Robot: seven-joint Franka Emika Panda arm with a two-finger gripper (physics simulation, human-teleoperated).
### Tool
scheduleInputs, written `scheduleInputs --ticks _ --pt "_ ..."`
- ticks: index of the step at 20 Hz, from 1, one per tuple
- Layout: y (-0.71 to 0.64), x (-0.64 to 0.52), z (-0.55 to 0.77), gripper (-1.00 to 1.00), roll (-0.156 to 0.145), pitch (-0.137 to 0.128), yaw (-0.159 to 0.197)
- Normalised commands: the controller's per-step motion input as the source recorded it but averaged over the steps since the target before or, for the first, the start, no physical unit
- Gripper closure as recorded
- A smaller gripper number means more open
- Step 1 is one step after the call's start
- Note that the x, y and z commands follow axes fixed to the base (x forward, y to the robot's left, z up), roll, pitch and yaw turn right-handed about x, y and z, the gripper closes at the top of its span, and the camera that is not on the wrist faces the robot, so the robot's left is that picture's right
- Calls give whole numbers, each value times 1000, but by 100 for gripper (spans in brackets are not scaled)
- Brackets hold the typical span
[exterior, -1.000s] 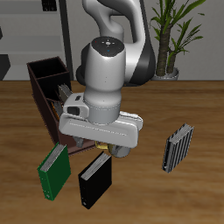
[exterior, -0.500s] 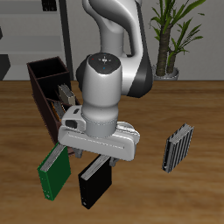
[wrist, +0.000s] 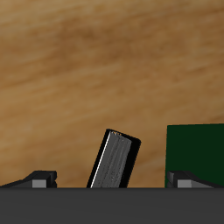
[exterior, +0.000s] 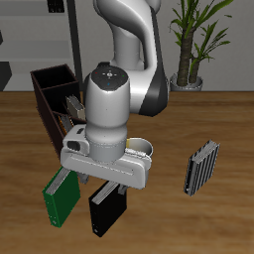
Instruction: Place the yellow book into the right desk caddy's front compartment and place the orange book into the right desk caddy's left compartment and place the black book into the right desk caddy's back compartment
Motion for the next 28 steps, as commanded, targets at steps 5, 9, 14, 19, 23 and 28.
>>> scheduleInputs --ticks 5,9,14,19,23,28 --pt "87 137 -197 -100 17 30 -25" --pt "23 120 -271 100 10 36 -14" --pt "27 10 -158 100 5 15 6" --pt "44 -95 182 100 19 -32 22" --pt "103 -308 603 100 38 -86 47" --pt "108 -552 695 100 49 -93 69"
